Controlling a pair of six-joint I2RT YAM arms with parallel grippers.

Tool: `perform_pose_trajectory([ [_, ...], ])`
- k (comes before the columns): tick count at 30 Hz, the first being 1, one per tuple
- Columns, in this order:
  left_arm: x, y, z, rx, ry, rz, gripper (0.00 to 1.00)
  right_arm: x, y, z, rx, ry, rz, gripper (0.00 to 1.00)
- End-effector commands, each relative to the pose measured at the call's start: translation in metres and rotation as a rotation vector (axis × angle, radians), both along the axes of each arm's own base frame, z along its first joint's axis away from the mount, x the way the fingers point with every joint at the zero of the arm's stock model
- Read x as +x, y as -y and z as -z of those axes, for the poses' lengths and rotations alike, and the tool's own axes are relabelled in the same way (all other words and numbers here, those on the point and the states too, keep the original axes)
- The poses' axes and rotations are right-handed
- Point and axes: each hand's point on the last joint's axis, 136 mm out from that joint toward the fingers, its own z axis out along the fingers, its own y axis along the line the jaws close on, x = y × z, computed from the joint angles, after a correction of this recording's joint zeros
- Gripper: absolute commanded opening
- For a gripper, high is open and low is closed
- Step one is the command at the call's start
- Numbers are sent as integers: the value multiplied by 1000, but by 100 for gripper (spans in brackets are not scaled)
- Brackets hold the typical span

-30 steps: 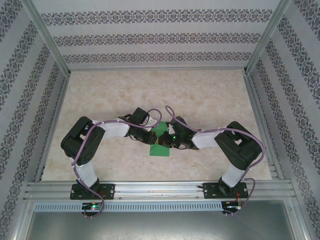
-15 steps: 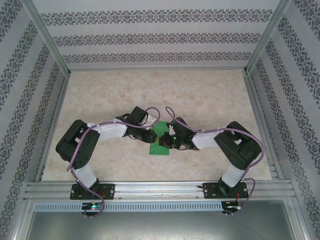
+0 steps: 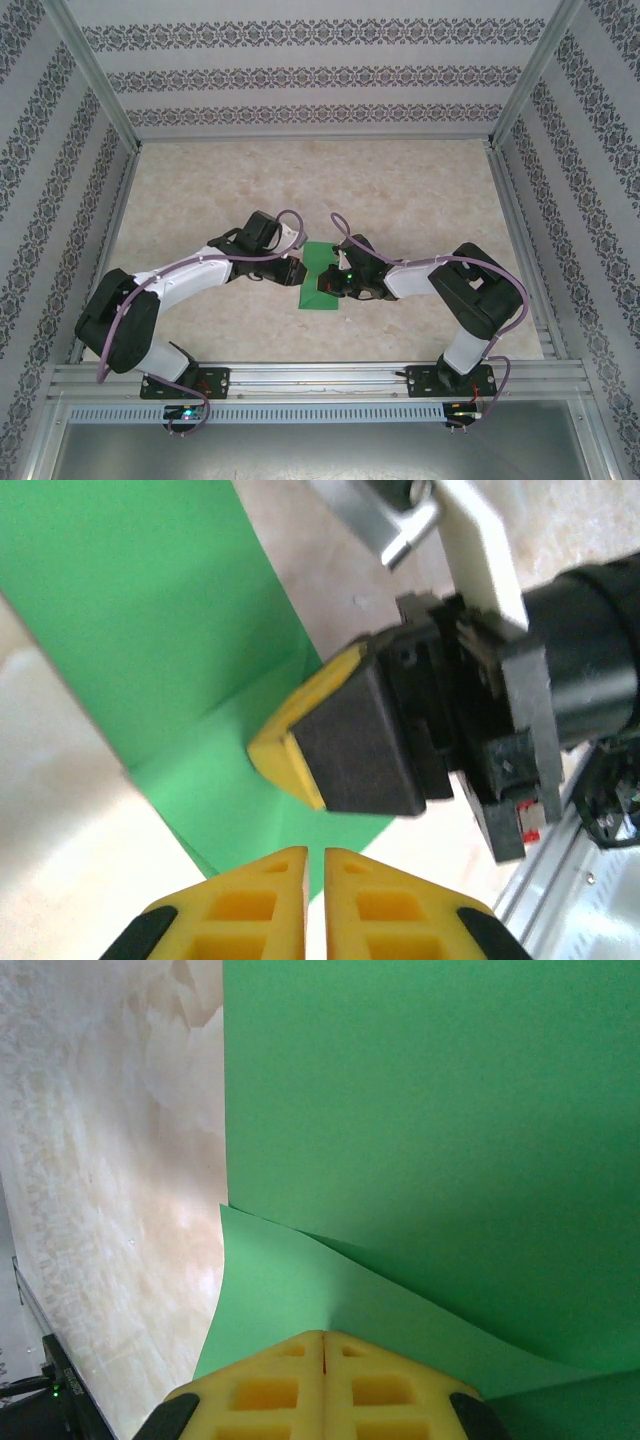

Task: Fold a paper plane with a square sheet of paper (fold left side to right side)
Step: Fold the triangle a second time at the center of the table.

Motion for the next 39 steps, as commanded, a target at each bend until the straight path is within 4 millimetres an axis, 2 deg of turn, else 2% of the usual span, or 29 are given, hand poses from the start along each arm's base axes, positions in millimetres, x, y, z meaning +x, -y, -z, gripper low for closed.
perform_pose_trajectory([
  [1, -26, 2, 4, -50, -152, 0, 9, -5, 9, 15, -46, -28, 20, 0],
  [6, -35, 12, 8, -113, -225, 3, 7, -5, 10, 16, -49, -32, 21, 0],
  [16, -31, 22, 26, -144, -242, -15, 3, -6, 10, 19, -52, -40, 17, 0],
  [23, -26, 19, 43, -105, -243, -46, 1, -6, 9, 19, -52, -42, 13, 0],
  [39, -31, 10, 73, -28, -283, -64, 1, -7, 10, 20, -53, -44, 7, 0],
])
